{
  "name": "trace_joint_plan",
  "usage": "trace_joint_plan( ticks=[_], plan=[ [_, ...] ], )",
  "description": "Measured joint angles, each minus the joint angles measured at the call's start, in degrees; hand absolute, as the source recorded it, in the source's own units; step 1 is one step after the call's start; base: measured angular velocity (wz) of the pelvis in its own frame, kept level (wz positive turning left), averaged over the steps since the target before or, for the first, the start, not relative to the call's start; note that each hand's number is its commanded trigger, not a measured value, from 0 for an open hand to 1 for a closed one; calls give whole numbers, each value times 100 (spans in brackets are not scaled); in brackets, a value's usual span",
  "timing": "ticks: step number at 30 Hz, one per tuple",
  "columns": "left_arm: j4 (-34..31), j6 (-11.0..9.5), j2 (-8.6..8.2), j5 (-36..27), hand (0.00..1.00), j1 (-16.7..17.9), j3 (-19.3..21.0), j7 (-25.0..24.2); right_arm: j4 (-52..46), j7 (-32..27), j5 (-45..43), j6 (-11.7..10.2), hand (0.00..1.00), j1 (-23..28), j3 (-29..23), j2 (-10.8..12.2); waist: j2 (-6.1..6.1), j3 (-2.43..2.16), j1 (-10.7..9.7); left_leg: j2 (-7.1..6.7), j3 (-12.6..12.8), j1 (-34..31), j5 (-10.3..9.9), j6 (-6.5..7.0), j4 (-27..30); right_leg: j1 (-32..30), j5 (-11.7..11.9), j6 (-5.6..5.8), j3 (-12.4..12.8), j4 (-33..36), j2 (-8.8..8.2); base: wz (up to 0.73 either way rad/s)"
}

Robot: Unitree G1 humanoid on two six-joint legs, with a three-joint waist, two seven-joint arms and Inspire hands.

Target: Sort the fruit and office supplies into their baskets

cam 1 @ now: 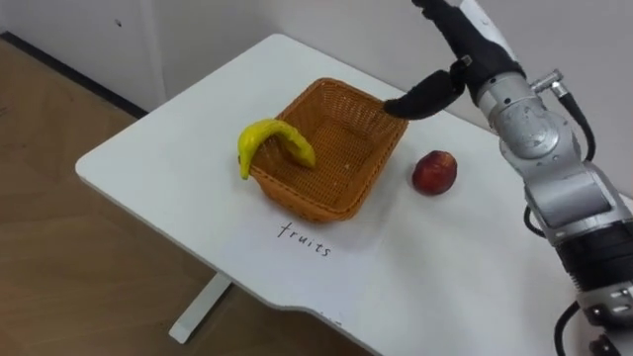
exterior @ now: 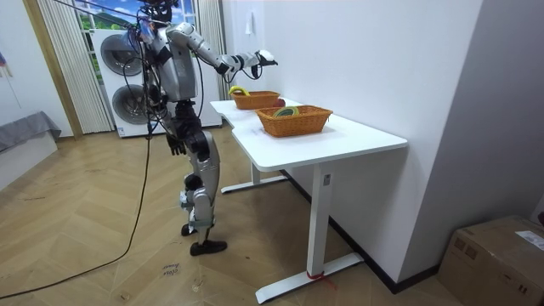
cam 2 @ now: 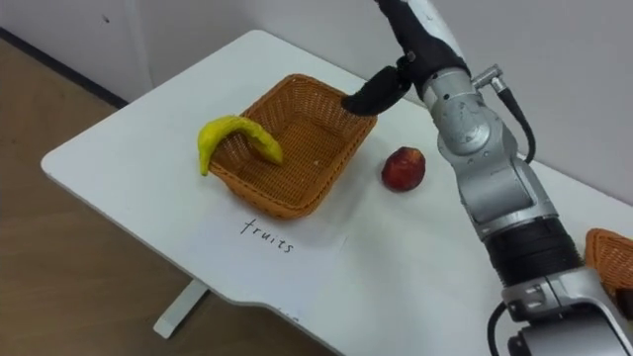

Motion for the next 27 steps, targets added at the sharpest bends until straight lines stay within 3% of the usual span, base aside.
trace_joint_plan(
  ticks=[17,23,27],
  plan=[
    [-314,56,-11,9,0,30,-10,12,884,-543,1066,-10,0,247,-184,0,80,-11,-162,-3,-14,13,-3,3,27,32,0,0,10,8,3,0],
    [-306,55,-141,-8,0,33,-39,80,934,-833,1763,-20,0,369,-198,4,247,-13,-246,0,42,75,-5,7,17,74,0,0,96,4,7,-5],
    [-247,19,-128,0,0,39,-137,97,1362,-1122,2460,-156,0,369,-209,10,308,-10,-252,17,103,82,-5,4,19,57,4,-6,174,5,23,-8]
  ],
)
